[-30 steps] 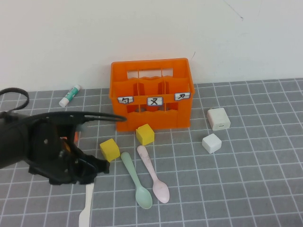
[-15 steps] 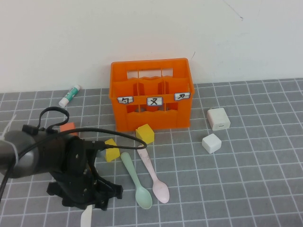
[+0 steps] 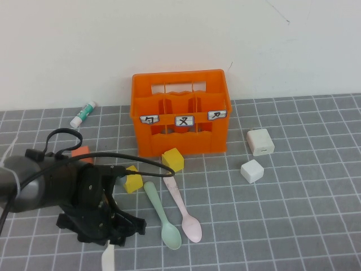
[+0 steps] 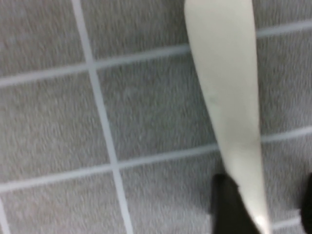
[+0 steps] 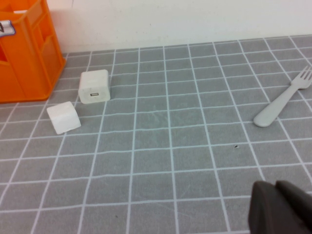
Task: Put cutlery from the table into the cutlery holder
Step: Pick up the knife
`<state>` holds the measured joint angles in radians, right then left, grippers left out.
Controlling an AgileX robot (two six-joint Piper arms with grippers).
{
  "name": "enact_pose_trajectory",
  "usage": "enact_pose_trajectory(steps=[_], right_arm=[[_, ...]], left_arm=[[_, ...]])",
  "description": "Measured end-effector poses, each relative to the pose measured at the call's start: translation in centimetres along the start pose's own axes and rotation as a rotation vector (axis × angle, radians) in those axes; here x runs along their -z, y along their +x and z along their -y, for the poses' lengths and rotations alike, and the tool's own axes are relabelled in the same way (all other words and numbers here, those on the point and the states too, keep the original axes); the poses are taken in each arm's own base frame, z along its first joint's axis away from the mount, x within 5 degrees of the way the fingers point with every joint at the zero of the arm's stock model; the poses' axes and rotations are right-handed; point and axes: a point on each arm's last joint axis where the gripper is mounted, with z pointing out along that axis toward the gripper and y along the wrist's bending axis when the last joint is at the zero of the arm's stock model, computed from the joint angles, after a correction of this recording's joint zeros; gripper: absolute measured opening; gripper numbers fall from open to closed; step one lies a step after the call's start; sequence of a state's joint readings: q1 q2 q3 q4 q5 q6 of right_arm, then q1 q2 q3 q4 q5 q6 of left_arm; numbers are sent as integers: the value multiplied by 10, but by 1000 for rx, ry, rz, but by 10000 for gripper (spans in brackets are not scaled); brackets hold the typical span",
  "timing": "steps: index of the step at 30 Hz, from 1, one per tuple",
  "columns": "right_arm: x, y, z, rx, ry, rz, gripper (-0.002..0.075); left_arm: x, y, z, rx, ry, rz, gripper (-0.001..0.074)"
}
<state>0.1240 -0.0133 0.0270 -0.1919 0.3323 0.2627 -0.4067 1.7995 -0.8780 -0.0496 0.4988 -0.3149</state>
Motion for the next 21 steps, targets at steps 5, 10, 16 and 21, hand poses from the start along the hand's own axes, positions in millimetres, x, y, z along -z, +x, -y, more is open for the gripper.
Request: enact_pose_trajectory(steps=[5,10,16,21], right_arm=[[0,0,0,0,0,0,-3],[0,0,0,0,0,0,-3],[0,0,0,0,0,0,-3],[0,0,0,0,0,0,-3]], left_arm=[[-1,-4,1,-2,13,45,86],[-1,-6,2,-2,18,59,73],[2,-6,2,-2,22,70,73],[19,-8,3,-17,39,118,73]])
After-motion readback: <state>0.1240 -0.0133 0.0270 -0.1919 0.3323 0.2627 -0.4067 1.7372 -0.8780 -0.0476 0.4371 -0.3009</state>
